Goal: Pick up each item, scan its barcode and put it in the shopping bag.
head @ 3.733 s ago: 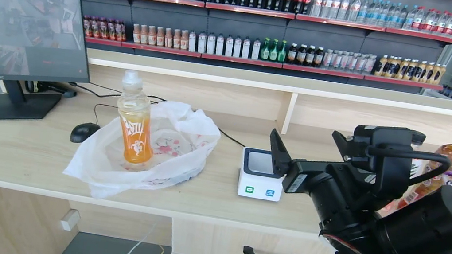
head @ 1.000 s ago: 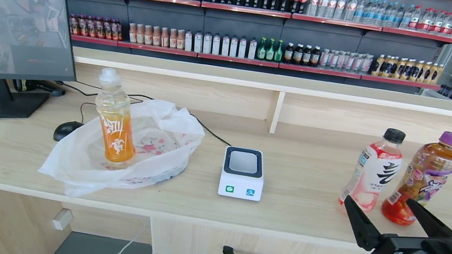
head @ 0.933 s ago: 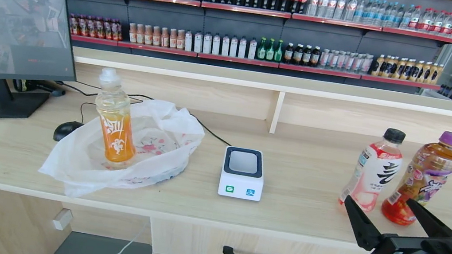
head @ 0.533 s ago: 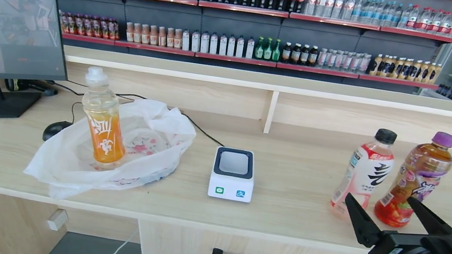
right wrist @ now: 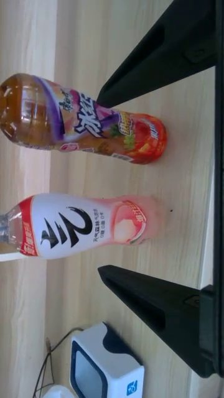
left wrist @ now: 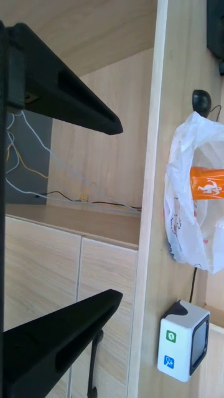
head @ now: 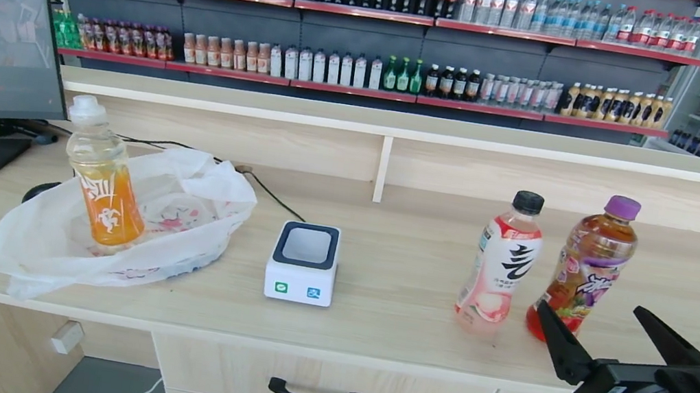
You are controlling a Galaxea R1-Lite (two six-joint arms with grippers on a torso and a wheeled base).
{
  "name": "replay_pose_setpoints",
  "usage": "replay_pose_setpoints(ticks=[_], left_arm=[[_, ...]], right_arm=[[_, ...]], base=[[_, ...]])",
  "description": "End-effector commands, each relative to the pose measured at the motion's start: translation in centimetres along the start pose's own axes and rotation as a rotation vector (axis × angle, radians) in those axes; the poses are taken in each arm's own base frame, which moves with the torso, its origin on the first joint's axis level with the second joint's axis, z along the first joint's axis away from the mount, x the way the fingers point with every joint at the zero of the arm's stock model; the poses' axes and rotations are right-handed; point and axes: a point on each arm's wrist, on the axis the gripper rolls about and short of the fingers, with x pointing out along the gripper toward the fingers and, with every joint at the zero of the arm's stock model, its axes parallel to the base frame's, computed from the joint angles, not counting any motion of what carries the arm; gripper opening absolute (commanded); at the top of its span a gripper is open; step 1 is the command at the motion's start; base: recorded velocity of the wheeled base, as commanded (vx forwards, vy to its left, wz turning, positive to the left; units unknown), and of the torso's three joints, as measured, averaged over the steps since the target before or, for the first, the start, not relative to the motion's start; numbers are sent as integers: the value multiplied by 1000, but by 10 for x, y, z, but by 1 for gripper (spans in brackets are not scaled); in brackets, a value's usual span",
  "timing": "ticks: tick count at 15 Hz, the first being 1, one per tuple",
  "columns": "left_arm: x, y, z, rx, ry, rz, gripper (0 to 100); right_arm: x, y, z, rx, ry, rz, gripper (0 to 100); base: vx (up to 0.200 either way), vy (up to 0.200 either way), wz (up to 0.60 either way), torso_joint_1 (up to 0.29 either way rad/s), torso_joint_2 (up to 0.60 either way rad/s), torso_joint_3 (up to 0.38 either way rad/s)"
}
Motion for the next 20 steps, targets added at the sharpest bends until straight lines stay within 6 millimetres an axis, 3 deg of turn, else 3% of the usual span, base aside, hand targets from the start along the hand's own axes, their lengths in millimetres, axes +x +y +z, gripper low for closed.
replay_pose_setpoints(ticks=[1,6,20], left_arm=[[0,0,0,-1,-2,0,100],[0,0,0,-1,0,0,100],[0,0,0,-1,-2,0,100]], right_arm=[[0,0,-1,-2,5,1,100],[1,3,-1,-8,3,41,100],[36,27,-22,142,80,82,100]], base=[[0,0,0,0,0,0],[0,0,0,0,0,0],[0,0,0,0,0,0]])
